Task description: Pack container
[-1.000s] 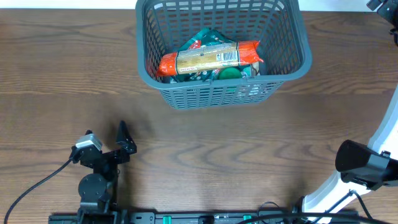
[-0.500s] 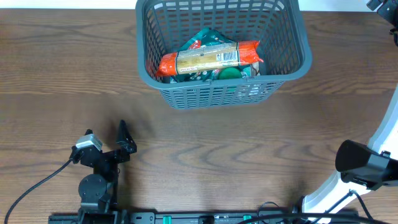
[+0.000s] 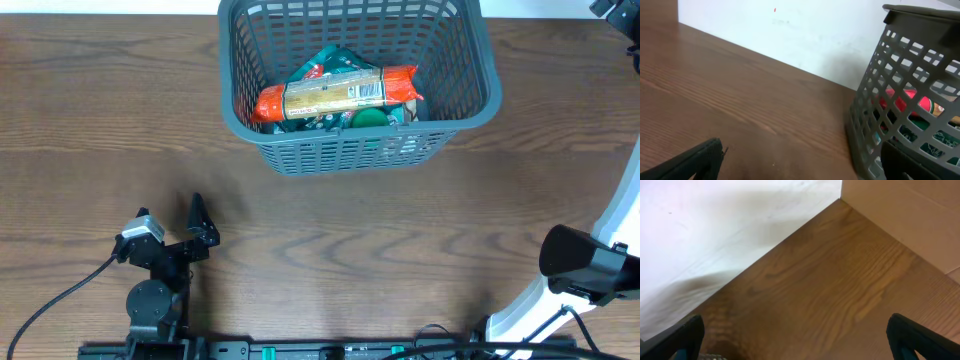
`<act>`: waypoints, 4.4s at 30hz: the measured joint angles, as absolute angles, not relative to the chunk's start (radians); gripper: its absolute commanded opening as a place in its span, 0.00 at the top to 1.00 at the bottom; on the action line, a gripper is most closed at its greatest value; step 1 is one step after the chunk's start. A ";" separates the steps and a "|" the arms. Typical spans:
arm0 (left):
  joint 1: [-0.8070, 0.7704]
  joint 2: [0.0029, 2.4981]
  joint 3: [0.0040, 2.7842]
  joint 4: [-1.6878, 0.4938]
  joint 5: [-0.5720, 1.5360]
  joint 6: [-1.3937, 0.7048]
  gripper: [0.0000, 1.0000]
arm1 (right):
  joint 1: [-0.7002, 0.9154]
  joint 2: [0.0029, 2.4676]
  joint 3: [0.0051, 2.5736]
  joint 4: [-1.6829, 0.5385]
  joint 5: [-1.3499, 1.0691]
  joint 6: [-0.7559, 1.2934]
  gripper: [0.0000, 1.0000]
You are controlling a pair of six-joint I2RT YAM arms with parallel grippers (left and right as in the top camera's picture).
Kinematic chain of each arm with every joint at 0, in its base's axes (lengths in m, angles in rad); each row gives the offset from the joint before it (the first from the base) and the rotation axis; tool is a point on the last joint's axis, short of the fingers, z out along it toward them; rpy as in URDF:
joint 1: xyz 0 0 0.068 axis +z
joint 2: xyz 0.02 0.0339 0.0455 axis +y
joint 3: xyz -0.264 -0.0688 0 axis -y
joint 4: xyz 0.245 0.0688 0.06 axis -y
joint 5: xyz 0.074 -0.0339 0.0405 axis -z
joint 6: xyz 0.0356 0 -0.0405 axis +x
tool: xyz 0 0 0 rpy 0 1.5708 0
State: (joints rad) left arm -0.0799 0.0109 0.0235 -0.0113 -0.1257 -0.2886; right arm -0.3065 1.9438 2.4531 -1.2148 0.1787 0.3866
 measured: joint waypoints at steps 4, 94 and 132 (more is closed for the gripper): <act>-0.080 0.011 0.023 -0.011 -0.126 -0.289 0.01 | -0.307 1.944 2.453 -1.215 0.179 0.387 0.01; -0.080 0.011 0.023 -0.012 -0.117 -0.289 0.02 | -0.166 0.207 0.319 0.225 -0.078 -0.074 0.01; -0.080 0.011 0.023 -0.013 -0.115 -0.289 0.01 | -0.166 0.141 0.009 0.289 -0.079 -0.078 0.01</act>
